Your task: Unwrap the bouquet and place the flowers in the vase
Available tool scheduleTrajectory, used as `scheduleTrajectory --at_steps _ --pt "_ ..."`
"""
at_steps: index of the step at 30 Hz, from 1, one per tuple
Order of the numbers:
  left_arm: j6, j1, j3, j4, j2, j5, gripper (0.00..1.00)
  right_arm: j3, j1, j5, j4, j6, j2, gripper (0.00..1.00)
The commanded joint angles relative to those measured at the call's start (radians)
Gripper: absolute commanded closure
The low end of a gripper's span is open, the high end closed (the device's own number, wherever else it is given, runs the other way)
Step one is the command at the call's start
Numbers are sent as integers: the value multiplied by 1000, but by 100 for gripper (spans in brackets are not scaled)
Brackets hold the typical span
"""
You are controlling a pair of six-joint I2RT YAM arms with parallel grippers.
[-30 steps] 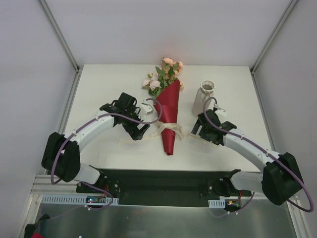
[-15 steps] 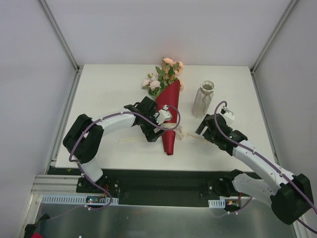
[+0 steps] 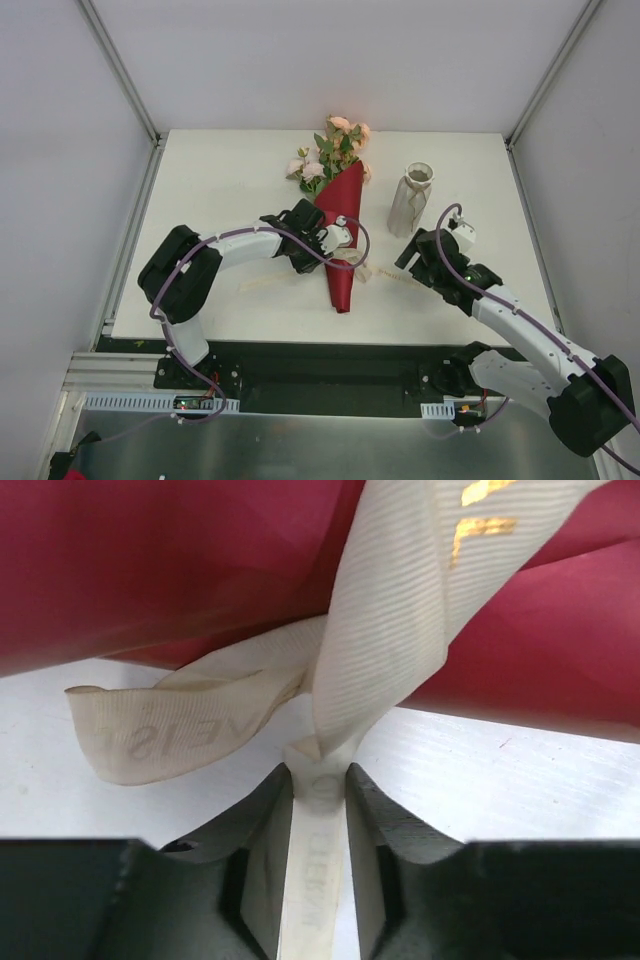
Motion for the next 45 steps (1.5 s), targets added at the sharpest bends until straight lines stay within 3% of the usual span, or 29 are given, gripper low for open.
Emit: scheduleTrajectory --at_steps 1,2,5,10,15,27,38,45 --pt "22 -9 -7 10 -15 -46 79 -15 3 -16 67 29 0 11" --pt "22 -9 -10 9 -27 -56 89 -27 3 -21 81 34 8 11" --pt "16 -9 -16 -8 -79 -92 100 -44 6 -44 150 58 69 14" --pt "5 -6 -33 -66 -182 -108 100 -20 23 -76 275 90 227 16" --pt "-10 5 -12 -131 -268 -134 100 51 89 -77 292 103 347 17" --pt "-35 115 -47 -234 -451 -183 100 58 155 28 237 215 387 16" --pt "-49 122 -55 -254 -477 -168 100 134 141 27 160 294 532 18" --pt "-40 123 -82 -258 -493 -188 100 91 135 21 207 262 444 21"
